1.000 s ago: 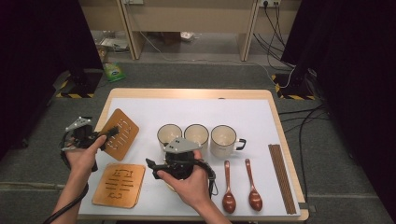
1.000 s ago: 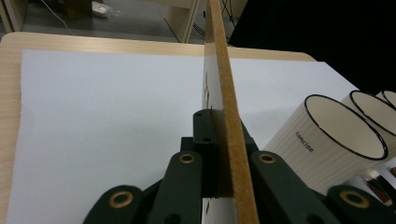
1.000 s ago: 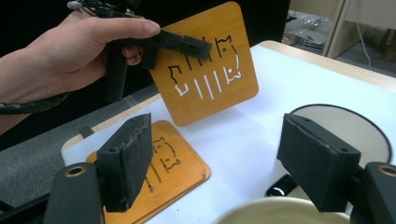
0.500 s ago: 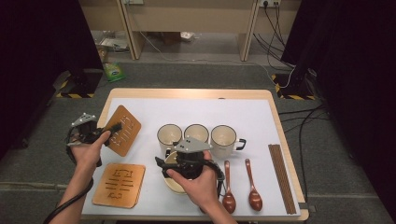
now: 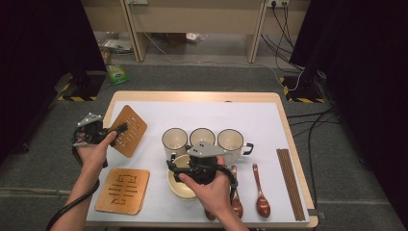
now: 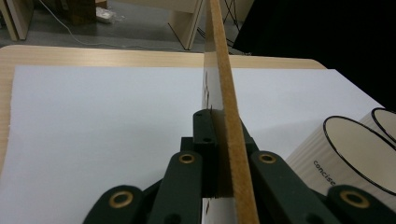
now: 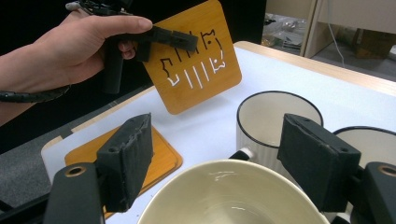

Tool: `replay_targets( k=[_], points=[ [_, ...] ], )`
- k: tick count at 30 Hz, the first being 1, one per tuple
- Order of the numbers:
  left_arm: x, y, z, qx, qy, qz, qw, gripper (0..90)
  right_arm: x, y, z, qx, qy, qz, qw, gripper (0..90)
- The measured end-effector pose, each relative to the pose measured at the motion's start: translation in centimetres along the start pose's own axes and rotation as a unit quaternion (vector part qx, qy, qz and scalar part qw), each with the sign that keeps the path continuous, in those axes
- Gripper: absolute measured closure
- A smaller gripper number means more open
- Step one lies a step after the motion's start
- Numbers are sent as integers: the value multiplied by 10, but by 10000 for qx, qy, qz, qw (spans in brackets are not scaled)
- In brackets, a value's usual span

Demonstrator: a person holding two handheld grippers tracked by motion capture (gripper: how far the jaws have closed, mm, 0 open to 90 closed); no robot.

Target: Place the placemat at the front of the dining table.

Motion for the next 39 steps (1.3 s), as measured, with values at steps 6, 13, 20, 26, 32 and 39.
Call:
replay_targets(
  k=[6, 13, 20, 26, 32, 39],
  points=[
    [0, 0, -8, 32, -4, -8, 10000, 861, -4, 2, 4, 19, 46, 3, 10000, 264],
    [-2, 0, -15, 47, 11, -10, 10000, 861, -9, 2, 10, -11, 108, -2, 9999, 264],
    [-2, -2, -21, 55, 12, -26, 10000, 861, -15, 4, 15, -19, 173, -20, 9998, 264],
    [-4, -3, -26, 59, 19, -52, 10000, 862, -20, 7, 19, -30, 225, -71, 9997, 264],
    [-5, -4, -30, 59, 29, -50, 10000, 861, -24, 9, 23, -36, 267, -89, 9996, 263],
    [-9, -9, -35, 34, 64, -61, 10000, 862, -27, 9, 27, -59, 307, -93, 9995, 263]
  ],
)
Point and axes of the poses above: each handheld gripper's, and its own axes: z roughly backward along the jaws, y roughly out of its underside, x roughly to its left, the point moved 10 cm from there along -z, roughly forward along the jaws, and after that the axes turned 4 degrees about -x, right-handed, at the moved point
